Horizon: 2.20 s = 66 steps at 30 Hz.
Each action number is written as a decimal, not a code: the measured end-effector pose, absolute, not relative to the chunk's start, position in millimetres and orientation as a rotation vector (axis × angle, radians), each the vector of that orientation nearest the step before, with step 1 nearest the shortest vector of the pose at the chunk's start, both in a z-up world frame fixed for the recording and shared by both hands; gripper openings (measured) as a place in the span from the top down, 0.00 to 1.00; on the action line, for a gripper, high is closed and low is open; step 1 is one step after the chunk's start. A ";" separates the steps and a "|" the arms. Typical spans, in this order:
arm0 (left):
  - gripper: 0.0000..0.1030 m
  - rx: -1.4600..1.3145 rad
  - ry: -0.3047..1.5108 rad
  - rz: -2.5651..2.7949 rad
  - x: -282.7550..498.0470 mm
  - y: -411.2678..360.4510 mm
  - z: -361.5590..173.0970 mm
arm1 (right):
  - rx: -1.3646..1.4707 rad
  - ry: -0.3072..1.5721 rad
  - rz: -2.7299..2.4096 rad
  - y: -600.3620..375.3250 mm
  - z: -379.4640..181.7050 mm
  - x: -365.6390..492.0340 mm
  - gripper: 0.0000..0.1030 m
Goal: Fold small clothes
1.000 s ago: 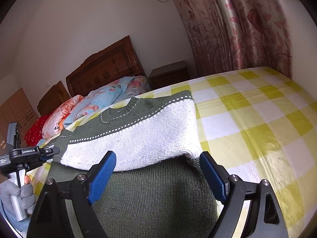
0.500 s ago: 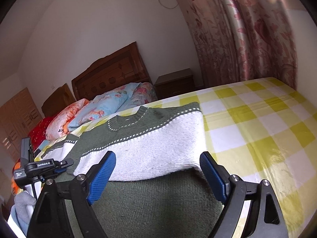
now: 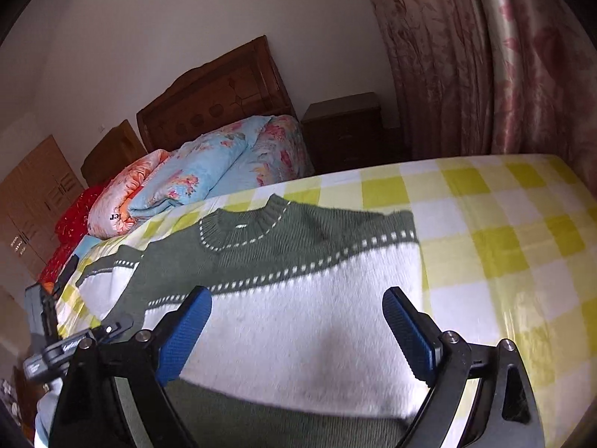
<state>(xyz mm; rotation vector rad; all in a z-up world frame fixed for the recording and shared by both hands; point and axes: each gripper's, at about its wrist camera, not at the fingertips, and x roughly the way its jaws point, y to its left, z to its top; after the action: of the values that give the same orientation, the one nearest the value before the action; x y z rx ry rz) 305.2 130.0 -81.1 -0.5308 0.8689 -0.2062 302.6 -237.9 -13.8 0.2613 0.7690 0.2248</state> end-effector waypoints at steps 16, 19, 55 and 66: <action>0.77 -0.543 0.865 -0.216 304.9 132.9 -82.3 | 0.357 1.042 0.255 -238.5 -60.9 444.4 0.00; 0.77 -0.550 0.863 -0.218 304.3 133.6 -83.0 | 0.284 1.044 0.242 -243.4 -62.1 443.5 0.00; 0.72 -0.912 0.615 -0.178 272.8 220.2 -63.3 | -0.113 0.913 0.182 -141.5 -57.3 279.5 0.00; 0.37 -1.299 0.590 0.212 276.0 432.8 -112.4 | -0.086 0.910 0.190 -143.4 -63.4 284.8 0.00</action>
<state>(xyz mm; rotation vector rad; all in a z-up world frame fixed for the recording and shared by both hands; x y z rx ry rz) 276.0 432.8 -112.4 -1.2988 0.5903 0.2116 284.8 -143.4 -63.4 -0.0859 0.9100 0.1897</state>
